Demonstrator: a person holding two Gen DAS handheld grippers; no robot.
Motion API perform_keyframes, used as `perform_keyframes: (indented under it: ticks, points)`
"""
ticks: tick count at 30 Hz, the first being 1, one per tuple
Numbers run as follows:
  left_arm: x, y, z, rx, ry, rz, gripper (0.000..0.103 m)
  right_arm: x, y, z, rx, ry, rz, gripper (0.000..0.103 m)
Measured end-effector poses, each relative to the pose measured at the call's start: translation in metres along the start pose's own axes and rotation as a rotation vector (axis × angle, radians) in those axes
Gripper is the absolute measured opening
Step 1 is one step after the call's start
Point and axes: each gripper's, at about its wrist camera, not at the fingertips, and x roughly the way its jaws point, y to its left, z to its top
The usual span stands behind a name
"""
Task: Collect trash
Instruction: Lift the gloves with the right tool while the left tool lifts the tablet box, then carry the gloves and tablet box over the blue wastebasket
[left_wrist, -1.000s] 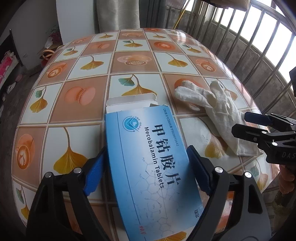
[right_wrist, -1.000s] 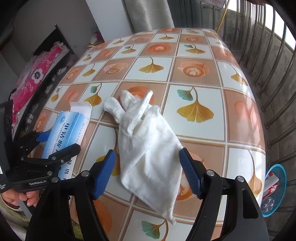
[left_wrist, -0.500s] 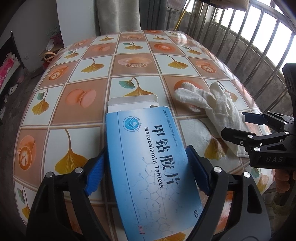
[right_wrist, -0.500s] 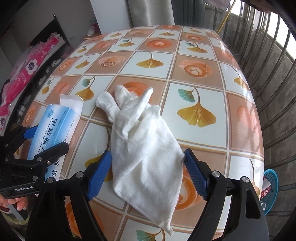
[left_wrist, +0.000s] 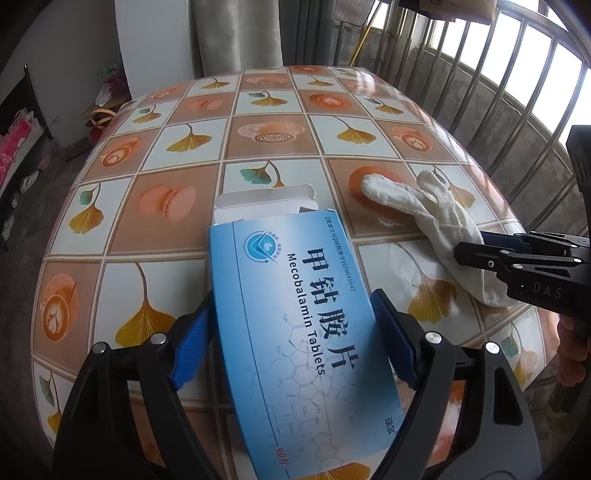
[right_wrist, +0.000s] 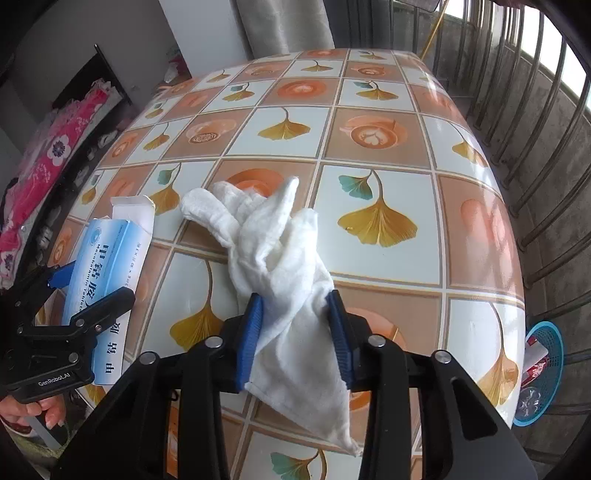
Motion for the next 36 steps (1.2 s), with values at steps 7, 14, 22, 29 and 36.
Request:
perform_keyframes:
  ticks: [7, 14, 22, 29, 36]
  points:
    - [-0.005, -0.002, 0.001, 0.003, -0.018, 0.004, 0.077, -0.006, -0.008, 0.000, 0.056, -0.015, 0.040, 0.014]
    - [-0.010, -0.002, 0.002, 0.004, -0.039, 0.010, 0.077, -0.018, -0.017, 0.000, 0.098, -0.044, 0.055, 0.011]
    - [-0.016, -0.004, 0.004, 0.009, -0.059, 0.013, 0.076, -0.033, -0.027, 0.001, 0.137, -0.087, 0.066, 0.011]
    - [-0.023, -0.008, 0.005, 0.014, -0.075, 0.015, 0.076, -0.045, -0.034, 0.002, 0.161, -0.118, 0.077, 0.011]
    - [-0.035, -0.015, 0.009, 0.030, -0.106, 0.018, 0.076, -0.061, -0.038, 0.000, 0.175, -0.152, 0.088, 0.011]
